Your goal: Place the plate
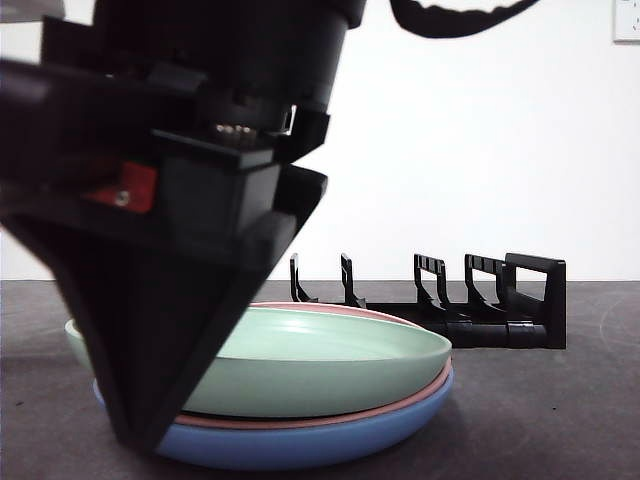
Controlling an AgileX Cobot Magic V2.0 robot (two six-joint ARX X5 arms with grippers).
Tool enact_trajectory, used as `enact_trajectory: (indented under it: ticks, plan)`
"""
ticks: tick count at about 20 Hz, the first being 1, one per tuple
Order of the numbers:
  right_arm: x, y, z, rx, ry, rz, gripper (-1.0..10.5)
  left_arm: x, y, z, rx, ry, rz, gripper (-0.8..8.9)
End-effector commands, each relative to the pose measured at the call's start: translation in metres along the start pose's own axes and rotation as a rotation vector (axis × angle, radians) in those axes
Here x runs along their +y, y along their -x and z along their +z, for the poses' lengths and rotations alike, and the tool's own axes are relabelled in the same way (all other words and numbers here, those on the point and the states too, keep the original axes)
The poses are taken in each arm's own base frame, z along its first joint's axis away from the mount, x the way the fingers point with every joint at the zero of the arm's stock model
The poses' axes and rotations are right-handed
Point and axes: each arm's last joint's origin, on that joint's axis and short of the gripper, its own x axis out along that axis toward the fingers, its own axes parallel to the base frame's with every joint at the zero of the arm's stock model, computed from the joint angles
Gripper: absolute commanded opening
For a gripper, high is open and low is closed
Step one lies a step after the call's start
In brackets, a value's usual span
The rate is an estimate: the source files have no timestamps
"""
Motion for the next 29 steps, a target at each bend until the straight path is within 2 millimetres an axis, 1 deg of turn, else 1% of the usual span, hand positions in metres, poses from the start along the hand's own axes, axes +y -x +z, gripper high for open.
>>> enact_trajectory:
  ticks: [1, 3, 5, 7, 8, 9, 10, 13, 14, 17, 19, 21, 24, 27, 28, 29]
  plan:
    - [0.006, 0.013, 0.008, -0.032, 0.025, 0.009, 2.6, 0.0, 0.002, 0.005, -0.023, -0.003, -0.004, 3.12]
    - [0.005, 0.031, 0.01, -0.083, 0.013, 0.013, 2.6, 0.0, 0.002, 0.005, -0.024, -0.002, -0.004, 3.12]
    - [0.0, 0.057, 0.012, -0.216, -0.009, 0.019, 2.6, 0.0, 0.002, 0.005, -0.024, -0.003, -0.004, 3.12]
    - [-0.013, 0.084, 0.008, -0.33, -0.048, -0.025, 2.7, 0.0, 0.002, 0.005, -0.024, -0.002, -0.004, 3.12]
    - [-0.021, 0.095, 0.004, -0.359, -0.078, -0.073, 2.7, 0.0, 0.002, 0.005, -0.024, -0.002, -0.004, 3.12]
    - [-0.03, 0.101, -0.001, -0.365, -0.097, -0.114, 2.7, 0.0, 0.002, 0.005, -0.024, -0.002, -0.004, 3.12]
    - [-0.042, 0.107, -0.008, -0.356, -0.124, -0.164, 2.7, 0.0, 0.002, 0.005, -0.025, -0.002, -0.005, 3.12]
    - [-0.079, 0.116, -0.028, -0.322, -0.237, -0.249, 2.7, 0.0, 0.002, 0.005, -0.032, 0.003, -0.005, 3.12]
    - [-0.094, 0.12, -0.037, -0.319, -0.291, -0.28, 2.7, -0.001, 0.002, 0.007, -0.043, 0.006, -0.006, 3.12]
    - [-0.128, 0.129, -0.065, -0.36, -0.432, -0.327, 2.7, -0.001, -0.002, 0.014, -0.088, 0.031, -0.012, 3.12]
    - [-0.148, 0.134, -0.092, -0.41, -0.534, -0.373, 2.7, -0.003, -0.012, 0.02, -0.083, 0.035, -0.011, 3.13]
    - [-0.161, 0.137, -0.121, -0.448, -0.617, -0.428, 2.7, -0.004, -0.028, 0.027, -0.058, 0.034, -0.009, 3.13]
    - [-0.173, 0.144, -0.161, -0.453, -0.742, -0.532, 2.7, -0.007, -0.05, 0.036, -0.036, 0.032, -0.006, 3.12]
    - [-0.18, 0.155, -0.181, -0.442, -0.831, -0.613, 2.7, -0.008, -0.066, 0.04, -0.01, 0.031, -0.003, 3.12]
    - [-0.18, 0.157, -0.184, -0.473, -0.861, -0.583, 0.2, -0.009, -0.072, 0.041, 0.004, 0.023, -0.004, 0.07]
    - [-0.178, 0.157, -0.185, -0.465, -0.862, -0.577, 0.2, -0.008, -0.071, 0.039, 0.022, 0.024, -0.001, 0.07]
